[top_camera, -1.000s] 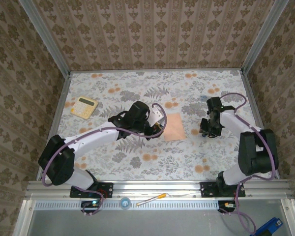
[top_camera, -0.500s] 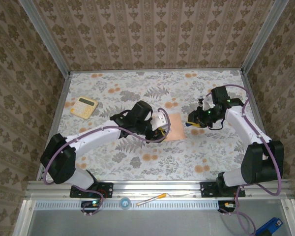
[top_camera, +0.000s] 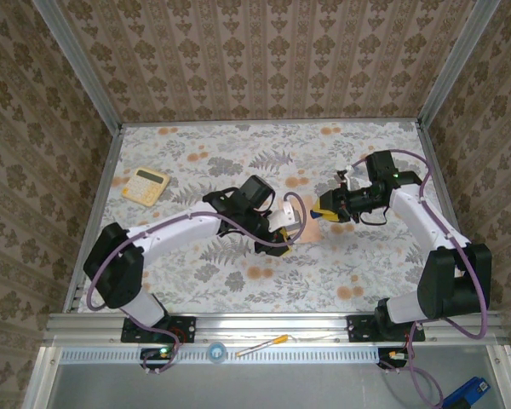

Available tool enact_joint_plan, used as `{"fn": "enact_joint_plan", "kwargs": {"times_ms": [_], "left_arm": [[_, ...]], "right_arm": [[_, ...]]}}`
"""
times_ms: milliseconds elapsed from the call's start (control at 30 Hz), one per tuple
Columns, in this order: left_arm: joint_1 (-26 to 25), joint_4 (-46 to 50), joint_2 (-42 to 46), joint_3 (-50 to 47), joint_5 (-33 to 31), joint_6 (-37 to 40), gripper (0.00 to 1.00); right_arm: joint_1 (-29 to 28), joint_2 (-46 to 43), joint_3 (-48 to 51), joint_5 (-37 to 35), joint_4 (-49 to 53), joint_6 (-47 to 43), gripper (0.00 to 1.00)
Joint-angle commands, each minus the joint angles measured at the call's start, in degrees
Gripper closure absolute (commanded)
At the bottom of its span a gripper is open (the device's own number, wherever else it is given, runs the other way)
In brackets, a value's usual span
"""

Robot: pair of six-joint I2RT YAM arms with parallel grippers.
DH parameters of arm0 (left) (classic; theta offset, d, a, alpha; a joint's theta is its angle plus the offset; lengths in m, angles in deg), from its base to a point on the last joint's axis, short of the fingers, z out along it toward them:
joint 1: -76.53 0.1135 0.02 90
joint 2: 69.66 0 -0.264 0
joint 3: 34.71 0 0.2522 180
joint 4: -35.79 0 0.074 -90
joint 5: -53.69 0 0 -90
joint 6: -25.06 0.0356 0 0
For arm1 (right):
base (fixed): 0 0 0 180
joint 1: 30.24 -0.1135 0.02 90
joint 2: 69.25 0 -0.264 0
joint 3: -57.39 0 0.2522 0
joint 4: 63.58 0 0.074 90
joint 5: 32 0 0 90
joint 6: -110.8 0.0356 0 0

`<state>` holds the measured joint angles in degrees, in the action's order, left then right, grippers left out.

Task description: Place the letter into the envelope and seal it

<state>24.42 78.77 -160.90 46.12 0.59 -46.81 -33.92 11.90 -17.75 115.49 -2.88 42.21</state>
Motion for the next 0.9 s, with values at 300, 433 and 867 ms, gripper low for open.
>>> {"fn": "enact_joint_plan", "kwargs": {"times_ms": [300, 433, 867], "left_arm": [[-0.52, 4.58, -3.19, 5.13, -1.75, 3.67, 1.0], [-0.52, 4.19, -3.41, 5.61, -3.25, 3.99, 1.0], [-0.44, 2.91, -3.62, 6.13, -6.5, 3.58, 1.0]], "right_arm": [[-3.67, -0.99, 1.73, 2.97, 3.14, -0.85, 0.73], [-4.39, -0.73, 1.81, 2.97, 3.34, -1.13, 0.73], [-6.06, 0.4, 1.53, 2.82, 4.66, -2.44, 0.74]]}}
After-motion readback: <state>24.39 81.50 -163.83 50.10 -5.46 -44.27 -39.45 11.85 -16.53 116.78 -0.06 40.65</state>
